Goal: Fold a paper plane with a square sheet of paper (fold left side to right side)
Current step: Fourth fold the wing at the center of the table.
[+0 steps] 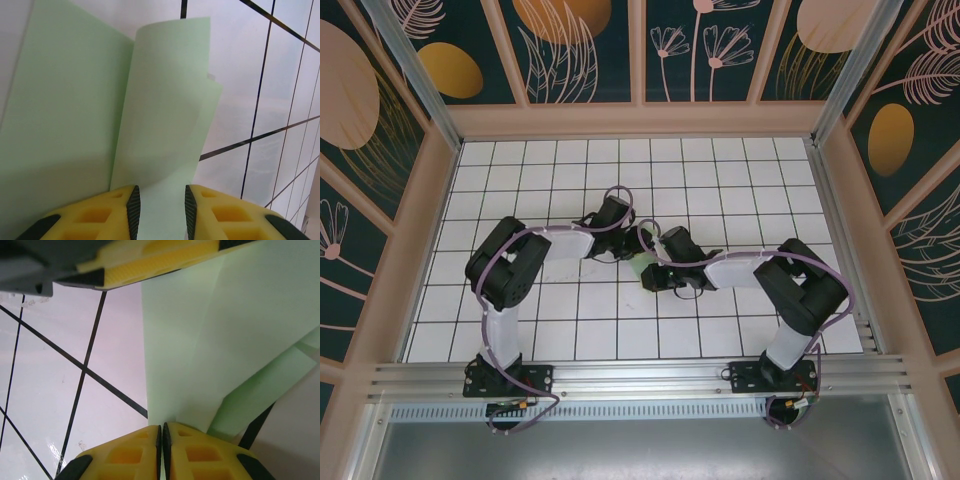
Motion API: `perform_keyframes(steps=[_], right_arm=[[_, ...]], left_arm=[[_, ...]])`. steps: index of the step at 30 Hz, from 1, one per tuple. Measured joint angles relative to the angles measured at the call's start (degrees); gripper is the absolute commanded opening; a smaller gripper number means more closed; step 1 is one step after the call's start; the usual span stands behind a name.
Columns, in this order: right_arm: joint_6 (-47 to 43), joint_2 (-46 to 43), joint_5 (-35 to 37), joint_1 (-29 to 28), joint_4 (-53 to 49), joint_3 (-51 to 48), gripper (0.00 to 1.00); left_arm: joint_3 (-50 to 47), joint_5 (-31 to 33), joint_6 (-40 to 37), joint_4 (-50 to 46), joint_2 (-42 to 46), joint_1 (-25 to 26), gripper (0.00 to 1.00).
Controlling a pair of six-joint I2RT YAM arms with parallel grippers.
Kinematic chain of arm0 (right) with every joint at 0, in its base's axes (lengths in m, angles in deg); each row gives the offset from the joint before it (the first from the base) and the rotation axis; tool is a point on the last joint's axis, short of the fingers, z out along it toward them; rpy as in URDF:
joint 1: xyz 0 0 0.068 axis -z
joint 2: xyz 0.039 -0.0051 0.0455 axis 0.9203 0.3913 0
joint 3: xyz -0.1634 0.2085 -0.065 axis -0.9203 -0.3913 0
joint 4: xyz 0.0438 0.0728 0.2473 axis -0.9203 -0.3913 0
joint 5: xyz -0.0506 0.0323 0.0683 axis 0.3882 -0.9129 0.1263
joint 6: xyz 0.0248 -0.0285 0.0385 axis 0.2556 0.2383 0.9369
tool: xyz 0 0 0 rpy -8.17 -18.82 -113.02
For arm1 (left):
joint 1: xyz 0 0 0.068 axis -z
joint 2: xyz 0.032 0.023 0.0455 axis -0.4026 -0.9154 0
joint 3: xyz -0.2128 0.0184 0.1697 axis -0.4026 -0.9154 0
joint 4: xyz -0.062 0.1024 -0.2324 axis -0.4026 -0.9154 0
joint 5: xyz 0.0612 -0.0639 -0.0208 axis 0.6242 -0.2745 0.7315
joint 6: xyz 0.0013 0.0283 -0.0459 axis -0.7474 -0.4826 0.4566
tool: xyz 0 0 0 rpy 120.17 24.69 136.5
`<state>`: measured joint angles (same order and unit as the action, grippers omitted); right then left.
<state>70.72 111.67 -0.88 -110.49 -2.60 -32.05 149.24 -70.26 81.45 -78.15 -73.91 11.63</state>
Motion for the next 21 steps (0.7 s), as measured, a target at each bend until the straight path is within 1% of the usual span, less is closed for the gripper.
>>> perform_keyframes(steps=[14, 21], right_arm=[[0.00, -0.02, 0.79, 0.04, 1.70, -0.66, 0.16], [0.00, -0.11, 0.90, 0.04, 2.10, -0.92, 0.16]], left_arm=[[5.38, -2.99, -0.96, -4.37, -2.91, -1.36, 0.37], [8.31, -0.04, -2.03, -3.82, -4.59, -3.19, 0.38]])
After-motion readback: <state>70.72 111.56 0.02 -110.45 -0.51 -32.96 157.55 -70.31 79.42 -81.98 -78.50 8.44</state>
